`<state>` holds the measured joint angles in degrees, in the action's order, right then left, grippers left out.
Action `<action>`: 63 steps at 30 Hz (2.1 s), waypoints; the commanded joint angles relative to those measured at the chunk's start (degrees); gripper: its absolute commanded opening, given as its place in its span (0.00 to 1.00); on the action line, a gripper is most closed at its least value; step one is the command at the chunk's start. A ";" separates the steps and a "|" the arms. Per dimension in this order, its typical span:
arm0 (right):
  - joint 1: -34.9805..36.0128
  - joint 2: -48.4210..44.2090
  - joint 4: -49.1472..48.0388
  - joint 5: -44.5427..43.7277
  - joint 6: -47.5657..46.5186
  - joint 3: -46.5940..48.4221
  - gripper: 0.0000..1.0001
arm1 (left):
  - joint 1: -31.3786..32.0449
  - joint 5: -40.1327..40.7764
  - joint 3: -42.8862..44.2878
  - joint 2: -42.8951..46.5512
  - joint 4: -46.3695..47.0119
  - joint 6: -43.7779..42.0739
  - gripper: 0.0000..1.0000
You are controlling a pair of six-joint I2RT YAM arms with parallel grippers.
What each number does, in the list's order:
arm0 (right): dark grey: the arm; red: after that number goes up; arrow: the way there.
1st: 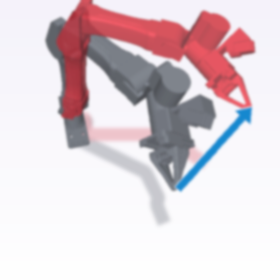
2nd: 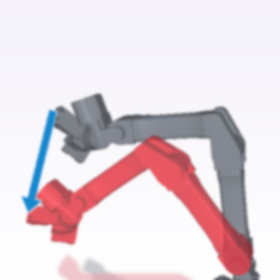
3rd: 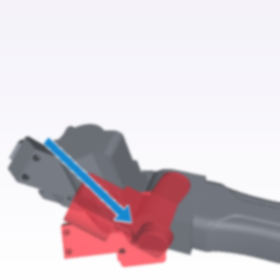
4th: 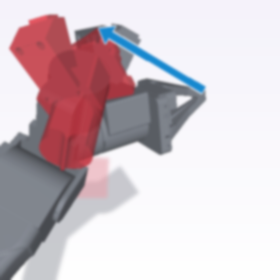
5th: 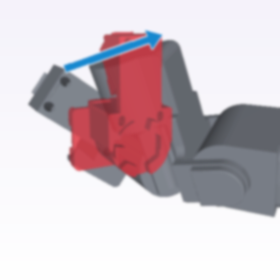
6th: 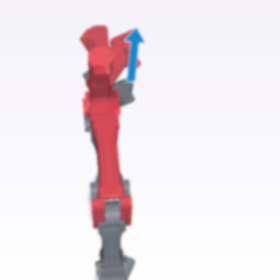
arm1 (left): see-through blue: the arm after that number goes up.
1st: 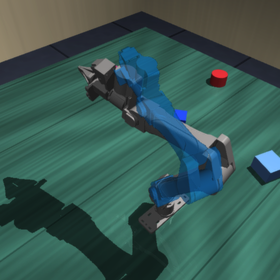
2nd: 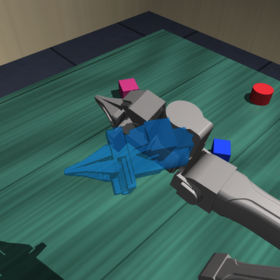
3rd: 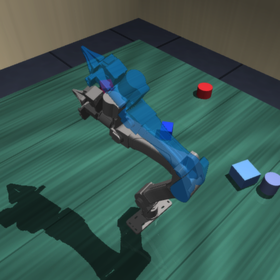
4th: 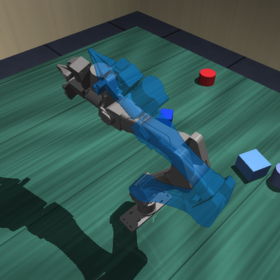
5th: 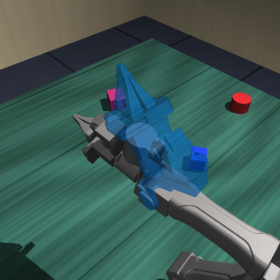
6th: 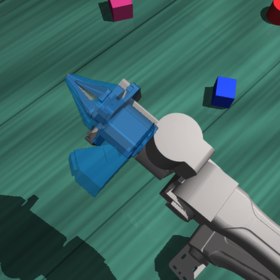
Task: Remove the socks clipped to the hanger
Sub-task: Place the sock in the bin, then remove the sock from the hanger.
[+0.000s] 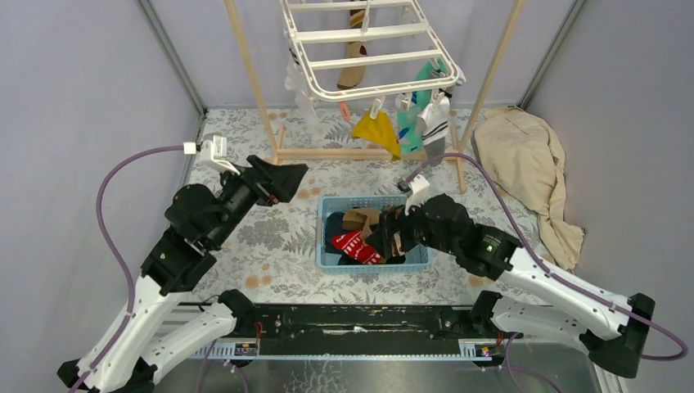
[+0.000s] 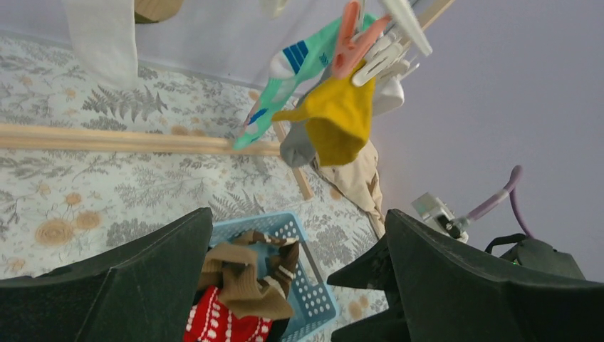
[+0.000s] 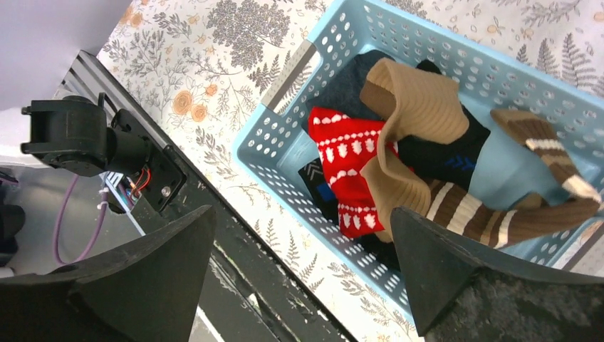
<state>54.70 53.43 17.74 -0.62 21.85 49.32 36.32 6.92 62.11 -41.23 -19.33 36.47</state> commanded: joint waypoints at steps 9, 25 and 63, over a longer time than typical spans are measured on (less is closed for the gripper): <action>0.10 -12.43 -2.06 0.46 11.50 -15.01 0.99 | -0.24 -4.19 -12.47 9.18 -6.16 6.59 0.99; 0.16 -18.61 -4.58 -3.84 13.02 -23.42 1.00 | -0.19 -5.01 -18.76 11.07 -5.82 9.59 0.99; -37.15 -3.65 -27.72 12.73 9.06 -11.10 0.88 | -0.19 -14.19 -30.87 6.59 11.23 9.57 0.99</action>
<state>21.80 48.90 2.70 4.34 30.44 35.81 36.32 -5.74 29.65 -35.40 -10.68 46.19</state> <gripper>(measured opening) 0.894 0.987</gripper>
